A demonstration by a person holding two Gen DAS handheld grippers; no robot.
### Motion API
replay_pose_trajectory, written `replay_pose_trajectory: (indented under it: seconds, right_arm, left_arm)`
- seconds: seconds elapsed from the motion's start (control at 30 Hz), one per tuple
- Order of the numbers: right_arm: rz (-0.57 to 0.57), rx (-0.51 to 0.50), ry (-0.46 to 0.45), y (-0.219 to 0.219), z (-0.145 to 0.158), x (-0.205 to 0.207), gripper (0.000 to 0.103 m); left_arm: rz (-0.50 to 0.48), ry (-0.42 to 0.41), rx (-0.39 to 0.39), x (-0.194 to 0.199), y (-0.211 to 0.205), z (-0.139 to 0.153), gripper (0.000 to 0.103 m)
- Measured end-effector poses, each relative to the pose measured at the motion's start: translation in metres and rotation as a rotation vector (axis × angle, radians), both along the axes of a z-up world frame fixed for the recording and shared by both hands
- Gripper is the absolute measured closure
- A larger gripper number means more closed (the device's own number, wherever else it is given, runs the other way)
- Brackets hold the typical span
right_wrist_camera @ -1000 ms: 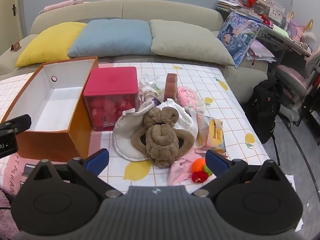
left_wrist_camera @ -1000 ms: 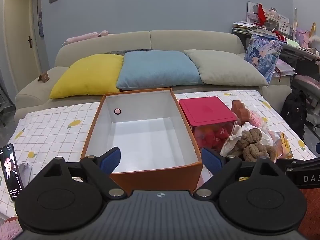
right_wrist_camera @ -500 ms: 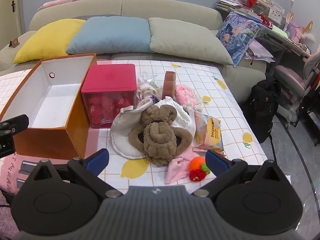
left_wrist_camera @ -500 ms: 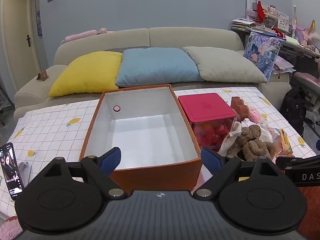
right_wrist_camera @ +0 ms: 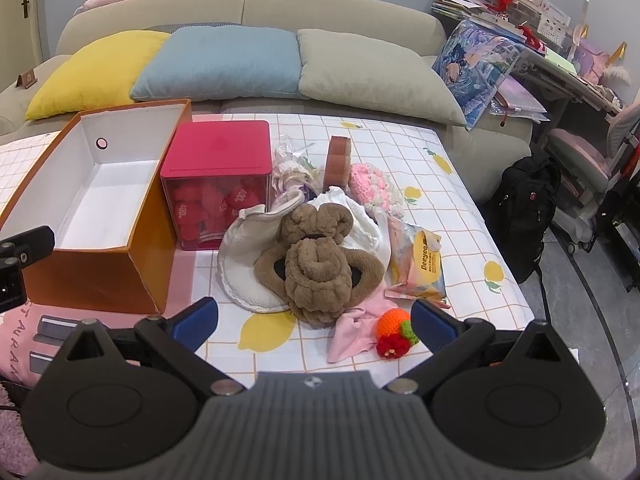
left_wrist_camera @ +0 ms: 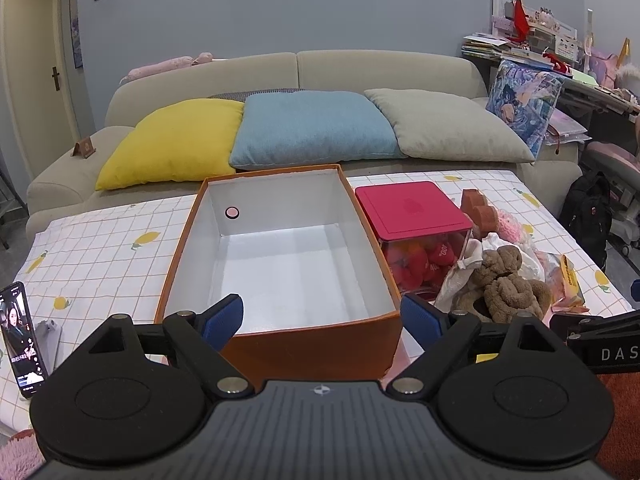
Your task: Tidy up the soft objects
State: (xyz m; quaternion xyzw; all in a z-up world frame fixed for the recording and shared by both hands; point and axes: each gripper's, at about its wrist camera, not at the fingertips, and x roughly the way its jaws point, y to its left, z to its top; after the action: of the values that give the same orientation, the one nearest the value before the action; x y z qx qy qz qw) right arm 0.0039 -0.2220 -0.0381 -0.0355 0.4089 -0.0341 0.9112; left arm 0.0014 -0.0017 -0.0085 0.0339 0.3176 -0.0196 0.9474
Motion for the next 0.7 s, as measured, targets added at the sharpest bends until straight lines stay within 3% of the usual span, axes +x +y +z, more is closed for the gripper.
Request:
replay_pose_trajectory:
  seconds: [0.7]
  right_arm:
    - [0.003,-0.002,0.009,0.0016,-0.0007,0.0013,0.003]
  left_arm:
    - [-0.009,0.004,0.001,-0.0013,-0.0028,-0.0019,0.0]
